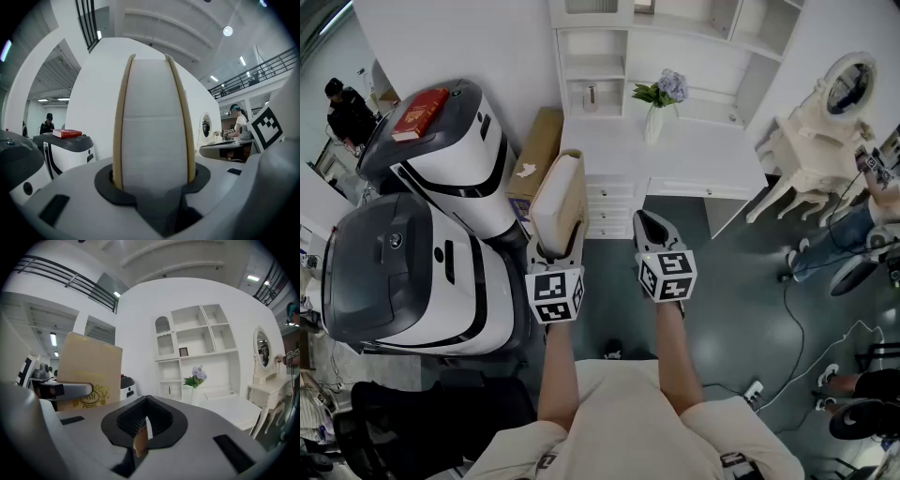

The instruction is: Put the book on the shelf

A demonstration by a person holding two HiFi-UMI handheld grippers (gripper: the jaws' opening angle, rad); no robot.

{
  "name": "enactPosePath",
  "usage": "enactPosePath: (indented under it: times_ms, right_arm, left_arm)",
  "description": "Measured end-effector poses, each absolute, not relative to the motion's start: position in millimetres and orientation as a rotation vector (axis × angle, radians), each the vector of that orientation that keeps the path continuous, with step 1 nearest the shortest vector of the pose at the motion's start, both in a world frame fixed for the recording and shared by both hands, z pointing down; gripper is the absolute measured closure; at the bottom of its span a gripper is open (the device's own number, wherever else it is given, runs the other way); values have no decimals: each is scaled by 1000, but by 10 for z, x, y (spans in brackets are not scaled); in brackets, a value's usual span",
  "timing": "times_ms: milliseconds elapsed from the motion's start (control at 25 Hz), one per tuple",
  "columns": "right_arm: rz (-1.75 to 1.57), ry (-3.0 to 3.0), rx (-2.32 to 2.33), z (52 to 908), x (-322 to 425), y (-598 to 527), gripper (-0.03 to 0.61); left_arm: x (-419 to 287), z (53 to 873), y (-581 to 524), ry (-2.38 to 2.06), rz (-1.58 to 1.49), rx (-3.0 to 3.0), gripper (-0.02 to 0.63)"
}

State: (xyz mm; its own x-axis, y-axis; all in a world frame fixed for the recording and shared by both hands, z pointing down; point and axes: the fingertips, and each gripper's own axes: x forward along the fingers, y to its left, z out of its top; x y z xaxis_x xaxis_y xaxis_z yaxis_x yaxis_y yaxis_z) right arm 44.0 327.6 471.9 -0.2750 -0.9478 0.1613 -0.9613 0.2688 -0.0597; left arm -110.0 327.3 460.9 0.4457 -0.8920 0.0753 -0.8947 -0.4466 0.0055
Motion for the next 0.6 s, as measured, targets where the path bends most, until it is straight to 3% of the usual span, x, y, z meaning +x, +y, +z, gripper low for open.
enactPosePath:
  times_ms: [600]
  right_arm:
    - [155,-2324,1921,4694,736,3347,554]
  left_arm:
    - [-988,4636,3114,-1587,59,2635,383]
